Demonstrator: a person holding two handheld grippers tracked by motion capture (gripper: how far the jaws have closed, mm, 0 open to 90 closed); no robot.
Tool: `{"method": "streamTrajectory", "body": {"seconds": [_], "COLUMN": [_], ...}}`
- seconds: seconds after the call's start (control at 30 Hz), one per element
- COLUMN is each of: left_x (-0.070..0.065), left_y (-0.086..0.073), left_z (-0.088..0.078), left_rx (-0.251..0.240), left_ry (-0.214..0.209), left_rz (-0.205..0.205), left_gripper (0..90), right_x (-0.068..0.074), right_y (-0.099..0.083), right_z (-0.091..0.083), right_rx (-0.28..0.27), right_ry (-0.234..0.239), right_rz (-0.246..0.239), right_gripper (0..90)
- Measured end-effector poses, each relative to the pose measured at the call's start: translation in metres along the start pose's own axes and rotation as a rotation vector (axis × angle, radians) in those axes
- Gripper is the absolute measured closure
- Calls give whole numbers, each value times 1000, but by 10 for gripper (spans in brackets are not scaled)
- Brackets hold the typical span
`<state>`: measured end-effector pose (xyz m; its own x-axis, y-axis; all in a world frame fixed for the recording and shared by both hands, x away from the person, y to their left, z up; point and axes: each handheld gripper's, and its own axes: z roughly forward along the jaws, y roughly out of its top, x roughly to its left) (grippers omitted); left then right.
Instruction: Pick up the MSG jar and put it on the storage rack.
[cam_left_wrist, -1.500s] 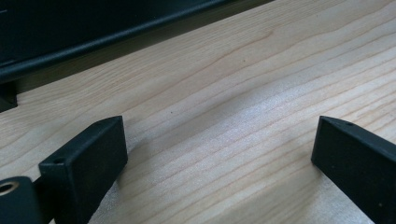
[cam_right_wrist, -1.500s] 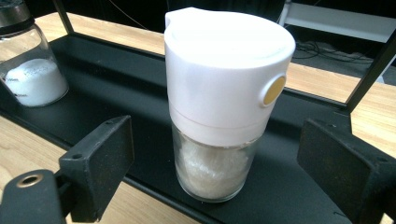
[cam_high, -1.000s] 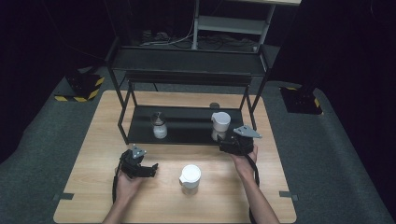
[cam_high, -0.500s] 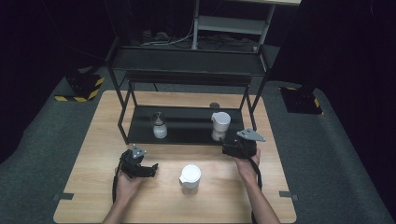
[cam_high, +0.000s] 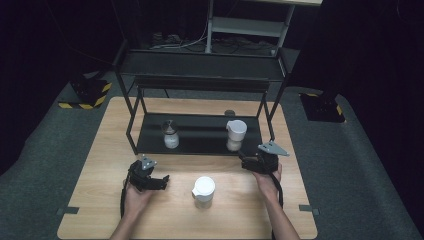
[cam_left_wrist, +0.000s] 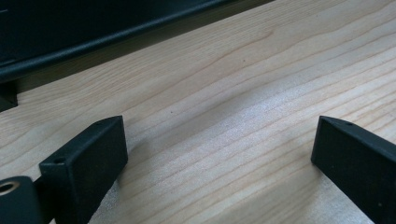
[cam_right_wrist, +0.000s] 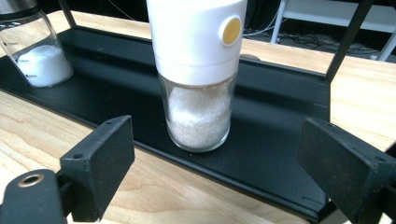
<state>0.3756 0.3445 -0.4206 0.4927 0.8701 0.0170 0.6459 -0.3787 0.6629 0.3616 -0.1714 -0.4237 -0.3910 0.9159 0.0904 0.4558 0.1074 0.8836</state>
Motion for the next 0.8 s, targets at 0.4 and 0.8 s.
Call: {"method": "streamTrajectory", "body": {"seconds": [0.4, 0.8], "left_x": [0, 0], "left_y": [0, 0], "left_z": [0, 0], "left_rx": [0, 0], "left_ry": [0, 0], "left_rz": [0, 0], "left_gripper": [36, 36], "right_x": [-4, -5], "right_y": [-13, -22], "right_z": [-6, -9], "right_rx": [18, 47], "right_ry": [-8, -18], "right_rz": [27, 45], "right_gripper": [112, 113]}}
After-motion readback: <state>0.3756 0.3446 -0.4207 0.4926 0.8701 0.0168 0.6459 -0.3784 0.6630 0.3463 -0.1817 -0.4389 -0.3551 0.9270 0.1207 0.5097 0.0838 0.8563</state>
